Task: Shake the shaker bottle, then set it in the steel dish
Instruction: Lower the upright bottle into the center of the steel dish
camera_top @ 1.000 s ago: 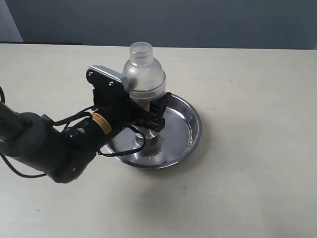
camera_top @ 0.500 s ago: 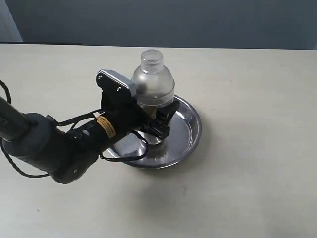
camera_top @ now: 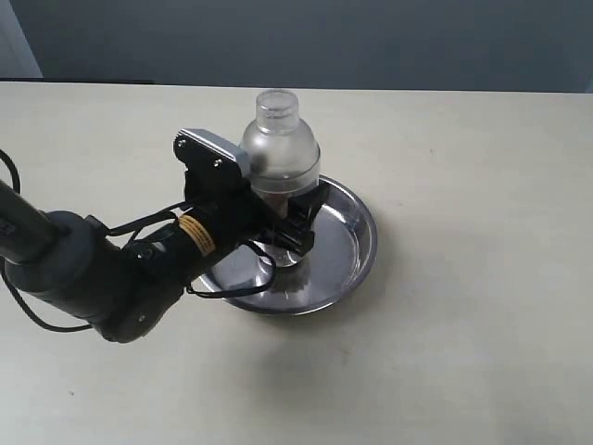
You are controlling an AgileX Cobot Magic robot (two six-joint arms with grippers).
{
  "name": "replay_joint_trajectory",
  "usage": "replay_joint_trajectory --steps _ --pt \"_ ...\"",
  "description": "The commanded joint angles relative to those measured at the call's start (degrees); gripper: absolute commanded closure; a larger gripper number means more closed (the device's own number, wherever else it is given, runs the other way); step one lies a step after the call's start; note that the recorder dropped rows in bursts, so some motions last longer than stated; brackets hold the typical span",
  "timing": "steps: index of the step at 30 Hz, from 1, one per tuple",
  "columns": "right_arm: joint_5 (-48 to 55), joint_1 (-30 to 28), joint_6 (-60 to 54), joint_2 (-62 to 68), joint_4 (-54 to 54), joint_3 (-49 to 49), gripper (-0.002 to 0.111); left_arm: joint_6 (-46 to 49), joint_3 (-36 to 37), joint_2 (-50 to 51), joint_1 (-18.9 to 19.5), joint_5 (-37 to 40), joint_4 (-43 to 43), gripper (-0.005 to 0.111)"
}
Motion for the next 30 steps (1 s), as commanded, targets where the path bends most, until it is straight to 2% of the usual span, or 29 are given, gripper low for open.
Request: replay_joint_trajectory --steps 1,7,14,25,30 --pt "-0.33 0.12 -0.12 -0.22 -0.23 0.07 0.109 -0.21 -0.47 -0.33 -0.03 -2.89 0.0 0.036" --pt "-0.33 0.12 -0.12 -0.22 -0.23 0.07 0.109 1.01 -0.47 -0.33 -0.03 -2.83 0.0 0.033" --pt "-0.33 0.12 -0.12 -0.22 -0.23 0.07 0.109 1.01 -0.47 -0.33 -0.03 -2.16 2.34 0.037" --pt "-0.33 0.12 -0.12 -0.22 -0.23 0.07 0.109 0.17 -0.47 -0.33 -0.03 -2.89 3.7 0.036" --pt "-0.33 0.12 -0.12 -0.22 -0.23 0.07 0.109 -2.82 -0.47 -0.33 -0.03 -2.89 3.64 0.025"
